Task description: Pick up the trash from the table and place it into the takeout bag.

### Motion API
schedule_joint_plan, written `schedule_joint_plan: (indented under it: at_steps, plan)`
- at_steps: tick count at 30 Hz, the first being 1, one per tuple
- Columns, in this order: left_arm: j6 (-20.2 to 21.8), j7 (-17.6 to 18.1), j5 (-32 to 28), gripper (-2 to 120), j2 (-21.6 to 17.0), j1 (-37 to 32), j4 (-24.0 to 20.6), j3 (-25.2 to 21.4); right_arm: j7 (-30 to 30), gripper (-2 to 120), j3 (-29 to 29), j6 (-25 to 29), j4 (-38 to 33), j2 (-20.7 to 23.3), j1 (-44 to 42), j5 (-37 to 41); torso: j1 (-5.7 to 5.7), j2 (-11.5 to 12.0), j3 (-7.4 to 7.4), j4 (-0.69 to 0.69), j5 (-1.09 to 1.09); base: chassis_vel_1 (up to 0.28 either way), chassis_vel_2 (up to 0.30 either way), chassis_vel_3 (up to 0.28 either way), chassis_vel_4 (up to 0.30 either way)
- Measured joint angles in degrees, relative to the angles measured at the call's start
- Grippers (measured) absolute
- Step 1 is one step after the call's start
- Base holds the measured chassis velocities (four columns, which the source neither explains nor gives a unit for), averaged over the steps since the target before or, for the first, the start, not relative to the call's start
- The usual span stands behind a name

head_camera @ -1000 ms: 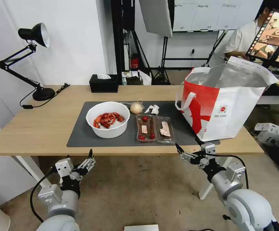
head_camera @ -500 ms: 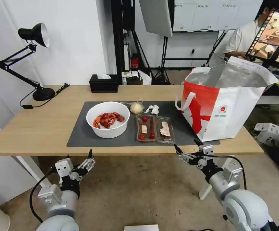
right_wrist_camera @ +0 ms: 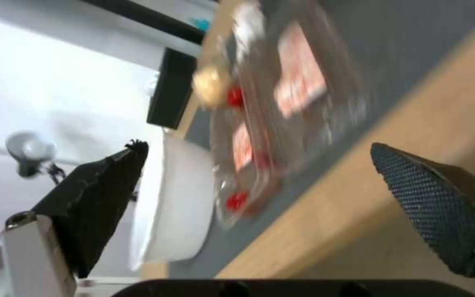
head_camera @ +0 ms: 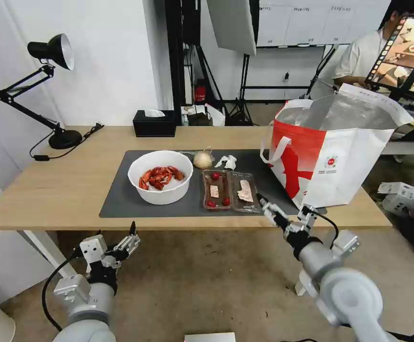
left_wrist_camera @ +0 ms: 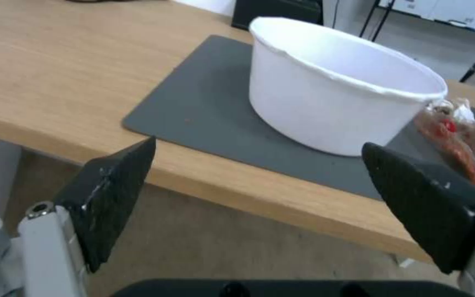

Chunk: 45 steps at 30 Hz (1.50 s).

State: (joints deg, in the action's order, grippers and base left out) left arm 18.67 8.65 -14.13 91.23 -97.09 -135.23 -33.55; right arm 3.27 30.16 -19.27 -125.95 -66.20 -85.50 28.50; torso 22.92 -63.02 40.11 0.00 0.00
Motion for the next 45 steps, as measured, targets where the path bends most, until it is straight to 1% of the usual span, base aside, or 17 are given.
schedule_joint_plan:
  at_steps: [1,2,3,4,5,6,7,8,9,11,13,17,21,26,31,42,45]
  plan:
    - [0.0,0.0,0.0,100,0.0,0.0,0.0,-0.1,-1.4,100,-0.5,-0.4,-0.4,-0.1,0.1,4.3,0.0,0.0,0.0,0.0,0.0,0.0,0.0,0.0,0.0]
    - [0.0,0.0,0.0,100,0.0,0.0,0.0,-0.1,-1.4,100,-0.5,-0.4,-0.4,-0.1,0.1,4.3,0.0,0.0,0.0,0.0,0.0,0.0,0.0,0.0,0.0]
    - [-0.1,0.0,0.0,100,0.0,-0.1,-0.1,-0.1,-3.4,100,-1.0,-0.9,-0.7,-0.2,0.3,9.8,0.0,0.0,0.0,-0.01,0.0,0.0,0.0,0.0,0.0]
    - [-0.1,0.0,0.0,100,0.0,-0.1,-0.1,-0.2,-7.0,100,-1.9,-1.3,-1.2,-0.6,1.1,18.2,0.0,0.0,0.0,-0.01,0.0,0.0,0.0,0.0,0.0]
    - [-0.1,0.0,0.0,100,0.0,-0.1,-0.1,-0.2,-7.0,100,-1.9,-1.3,-1.2,-0.6,1.1,18.2,0.0,0.0,0.0,-0.01,0.0,0.0,0.0,0.0,0.0]
    - [-0.2,0.0,-0.1,100,0.0,-0.2,-0.1,-0.2,-11.4,100,-2.6,-1.1,-1.4,-1.1,2.4,25.9,0.0,0.0,0.0,0.0,0.0,0.0,0.0,0.0,0.0]
    - [-0.2,0.1,-0.2,100,0.0,-0.2,-0.1,-0.3,-18.2,100,-3.2,-0.1,-1.5,-1.8,4.4,36.2,0.0,0.0,0.0,0.01,-0.01,0.0,0.0,0.0,0.0]
    - [-0.2,0.1,-0.3,100,0.0,-0.2,-0.1,-0.3,-22.2,100,-3.3,0.8,-1.5,-2.3,5.6,43.1,0.0,0.0,0.0,0.02,-0.01,0.0,0.0,0.0,0.0]
    - [-0.2,0.1,-0.3,100,0.0,-0.2,-0.1,-0.3,-22.2,100,-3.3,0.8,-1.5,-2.3,5.6,43.1,0.0,0.0,0.0,0.02,-0.01,0.0,0.0,0.0,0.0]
    - [-0.2,0.1,-0.4,100,-0.2,0.0,0.0,0.1,-30.1,100,-3.3,2.4,-1.1,-3.3,7.5,56.9,0.0,0.0,0.0,0.01,0.0,0.0,0.0,0.0,0.0]
    - [-0.1,0.0,-0.4,100,-0.6,0.1,0.4,0.6,-35.6,100,-3.2,3.1,-1.6,-4.6,7.7,66.2,0.0,0.0,0.0,0.0,0.0,0.0,0.0,0.0,0.0]
    - [-0.1,-0.1,-0.6,100,-1.0,0.1,0.7,0.7,-37.6,100,-5.3,4.1,-2.3,-6.4,7.5,69.4,0.0,0.0,0.0,0.0,-0.01,0.0,0.0,0.0,0.0]
    - [-0.1,-0.1,-0.6,100,-1.2,0.0,0.8,0.8,-37.5,100,-7.7,4.8,-2.0,-7.7,8.1,68.3,0.0,0.0,0.0,0.0,0.0,0.0,0.0,0.0,0.0]
    - [-0.1,-0.1,-0.6,100,-1.2,-0.1,1.1,1.0,-37.5,100,-8.0,5.2,-1.7,-8.1,8.9,67.7,0.0,0.0,0.0,0.0,-0.01,0.0,0.0,0.0,0.0]
    - [-0.1,-0.1,-0.5,100,-1.2,-0.1,1.3,1.0,-38.8,100,-10.6,5.6,0.9,-8.6,12.1,66.3,0.0,0.0,0.0,0.0,0.0,0.0,0.0,0.0,0.0]
    - [-0.1,0.1,-0.4,100,-1.2,-0.4,1.5,1.0,-40.7,100,-12.6,6.0,4.2,-10.1,16.2,66.0,0.0,0.0,0.0,0.01,0.0,0.0,0.0,0.0,0.0]
    - [-0.1,0.2,-0.4,100,-1.4,-0.6,1.6,0.9,-43.3,100,-13.1,6.2,5.7,-11.1,18.0,66.0,0.0,0.0,0.0,0.0,0.0,0.0,0.0,0.0,0.0]
